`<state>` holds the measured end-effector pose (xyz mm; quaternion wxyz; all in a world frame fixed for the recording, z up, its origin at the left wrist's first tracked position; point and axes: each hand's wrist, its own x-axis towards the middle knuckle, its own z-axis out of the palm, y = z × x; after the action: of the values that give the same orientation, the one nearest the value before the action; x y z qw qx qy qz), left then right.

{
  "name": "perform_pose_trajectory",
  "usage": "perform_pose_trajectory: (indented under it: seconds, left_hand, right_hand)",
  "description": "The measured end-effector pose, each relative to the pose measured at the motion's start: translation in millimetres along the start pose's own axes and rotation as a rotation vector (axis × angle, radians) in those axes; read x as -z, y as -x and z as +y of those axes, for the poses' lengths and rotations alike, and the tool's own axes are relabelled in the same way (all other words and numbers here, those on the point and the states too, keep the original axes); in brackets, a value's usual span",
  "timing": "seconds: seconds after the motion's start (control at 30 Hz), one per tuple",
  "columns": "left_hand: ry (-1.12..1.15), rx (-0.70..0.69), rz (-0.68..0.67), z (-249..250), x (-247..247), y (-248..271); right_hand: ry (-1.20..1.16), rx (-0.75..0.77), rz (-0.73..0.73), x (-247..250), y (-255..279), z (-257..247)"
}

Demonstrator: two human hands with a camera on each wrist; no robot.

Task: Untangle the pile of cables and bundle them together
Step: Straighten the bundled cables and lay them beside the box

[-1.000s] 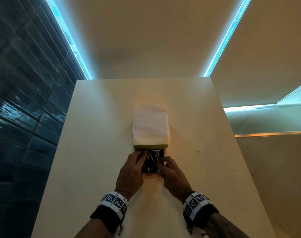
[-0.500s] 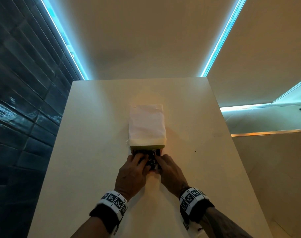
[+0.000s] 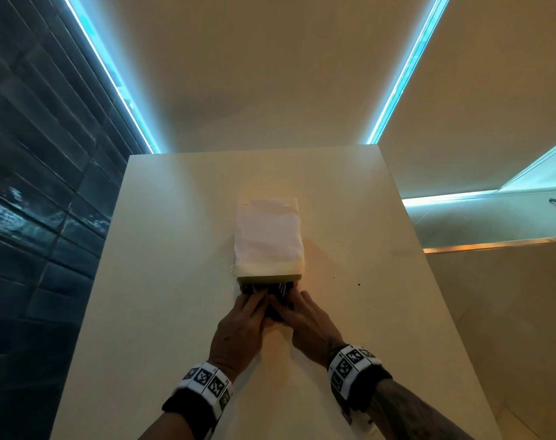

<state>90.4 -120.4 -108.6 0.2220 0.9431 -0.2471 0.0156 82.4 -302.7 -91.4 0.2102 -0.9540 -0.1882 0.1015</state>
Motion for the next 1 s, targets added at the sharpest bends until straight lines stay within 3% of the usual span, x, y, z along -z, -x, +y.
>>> perform_pose_trajectory:
  seconds: [0.4, 0.57, 0.8, 1.0]
  left_hand:
    - [0.165, 0.097, 0.085, -8.1, 1.1, -7.7]
    - [0.224, 0.26, 0.11, -8.6, 1.1, -24.7]
    - [0.14, 0.081, 0.08, -10.4, 3.1, -17.3]
    - [0.107, 0.081, 0.029, -14.8, 0.3, -23.4]
  right_hand:
    - [0.009, -0.055, 0.091, 1.7, -10.1, 2.8]
    - [-0.016, -0.066, 0.129, 5.7, -19.1, 9.2]
    - [0.021, -0.071, 0.175, -4.9, 0.3, 18.5]
    - [0.075, -0.006, 0.213, -9.5, 6.1, 15.1]
